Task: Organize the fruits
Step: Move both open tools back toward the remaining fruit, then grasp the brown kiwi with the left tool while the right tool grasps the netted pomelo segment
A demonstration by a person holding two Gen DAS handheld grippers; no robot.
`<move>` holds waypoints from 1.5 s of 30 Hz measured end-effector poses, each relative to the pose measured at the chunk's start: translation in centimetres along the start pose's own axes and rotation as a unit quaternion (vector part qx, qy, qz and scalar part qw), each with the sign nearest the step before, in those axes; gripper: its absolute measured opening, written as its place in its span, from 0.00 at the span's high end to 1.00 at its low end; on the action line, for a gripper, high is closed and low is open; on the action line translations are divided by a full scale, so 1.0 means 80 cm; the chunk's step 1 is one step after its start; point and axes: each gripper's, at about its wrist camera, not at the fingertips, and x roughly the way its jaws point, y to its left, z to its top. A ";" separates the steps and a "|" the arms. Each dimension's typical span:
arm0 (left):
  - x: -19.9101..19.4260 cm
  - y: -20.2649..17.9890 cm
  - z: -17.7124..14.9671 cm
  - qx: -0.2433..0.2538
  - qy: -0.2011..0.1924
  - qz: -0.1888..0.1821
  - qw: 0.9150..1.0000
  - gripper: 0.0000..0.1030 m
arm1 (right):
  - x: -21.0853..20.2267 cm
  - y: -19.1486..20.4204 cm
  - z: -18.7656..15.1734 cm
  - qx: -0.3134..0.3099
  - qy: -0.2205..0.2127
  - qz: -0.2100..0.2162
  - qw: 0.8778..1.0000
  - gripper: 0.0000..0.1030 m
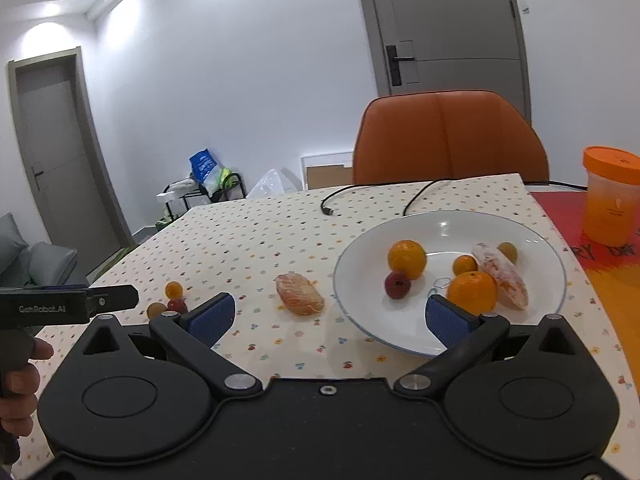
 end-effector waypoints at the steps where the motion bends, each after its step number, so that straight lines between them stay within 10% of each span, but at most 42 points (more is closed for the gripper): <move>1: 0.001 0.002 -0.001 -0.002 0.001 0.000 1.000 0.03 | 0.001 0.002 0.000 -0.002 0.001 0.006 1.000 0.00; 19: 0.015 0.042 -0.016 -0.031 0.005 -0.013 0.999 0.07 | 0.042 0.044 0.005 -0.030 0.029 0.039 0.998 0.25; 33: 0.044 0.050 -0.017 -0.048 0.023 -0.017 0.998 0.47 | 0.088 0.056 0.007 -0.048 0.068 0.026 0.996 0.51; 45: 0.069 0.041 -0.017 -0.048 0.033 -0.028 0.998 0.66 | 0.108 0.059 0.004 -0.051 0.087 0.005 0.995 0.52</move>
